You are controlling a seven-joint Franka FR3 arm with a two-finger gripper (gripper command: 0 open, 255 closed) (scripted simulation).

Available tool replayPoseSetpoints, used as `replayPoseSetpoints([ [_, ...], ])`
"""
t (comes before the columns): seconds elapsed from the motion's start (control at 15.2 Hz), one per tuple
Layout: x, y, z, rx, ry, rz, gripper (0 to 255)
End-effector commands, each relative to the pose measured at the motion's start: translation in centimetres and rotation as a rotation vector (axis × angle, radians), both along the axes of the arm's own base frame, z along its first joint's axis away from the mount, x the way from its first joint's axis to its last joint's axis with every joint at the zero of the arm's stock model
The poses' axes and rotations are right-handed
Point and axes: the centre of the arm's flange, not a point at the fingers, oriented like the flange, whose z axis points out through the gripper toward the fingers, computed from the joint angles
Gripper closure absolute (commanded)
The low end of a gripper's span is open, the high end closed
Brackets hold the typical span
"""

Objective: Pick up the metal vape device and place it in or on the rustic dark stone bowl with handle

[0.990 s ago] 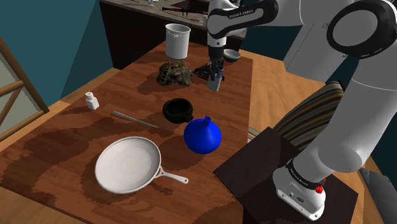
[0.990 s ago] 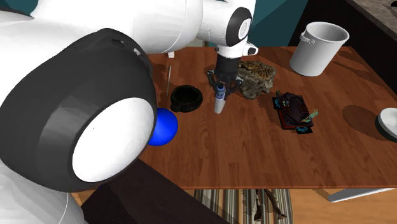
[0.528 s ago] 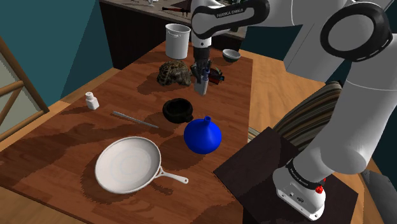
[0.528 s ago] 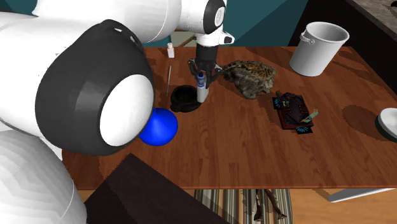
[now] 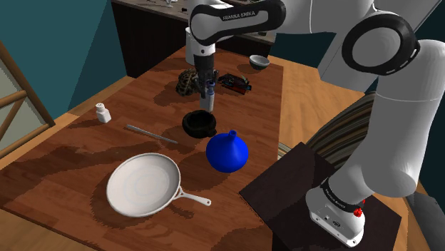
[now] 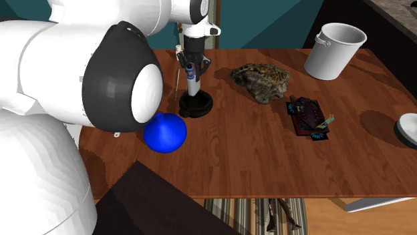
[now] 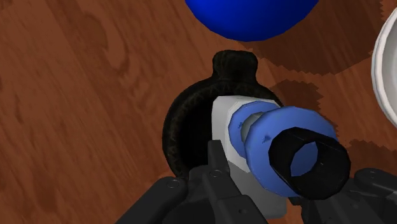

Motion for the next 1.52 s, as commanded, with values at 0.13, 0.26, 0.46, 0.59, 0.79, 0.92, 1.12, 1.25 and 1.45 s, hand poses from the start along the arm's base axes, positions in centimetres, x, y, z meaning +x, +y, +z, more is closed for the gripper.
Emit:
replayPoseSetpoints([
  [0.13, 0.2, 1.4, -1.6, 0.0, 0.0, -0.001, 255],
  [0.26, 0.2, 1.4, -2.7, 0.0, 0.0, -0.001, 255],
  [0.46, 0.2, 1.4, -4.3, 0.0, 0.0, -0.001, 255],
  [0.59, 0.2, 1.4, -5.3, 0.0, 0.0, -0.001, 255],
  [0.79, 0.2, 1.4, -7.1, 0.0, 0.0, -0.001, 255],
  [0.92, 0.2, 1.4, -7.1, 0.0, 0.0, -0.001, 255],
  [1.12, 0.2, 1.4, -7.1, 0.0, 0.0, -0.001, 255],
  [1.25, 0.2, 1.4, -7.1, 0.0, 0.0, -0.001, 255],
  [1.45, 0.2, 1.4, -7.1, 0.0, 0.0, -0.001, 0],
])
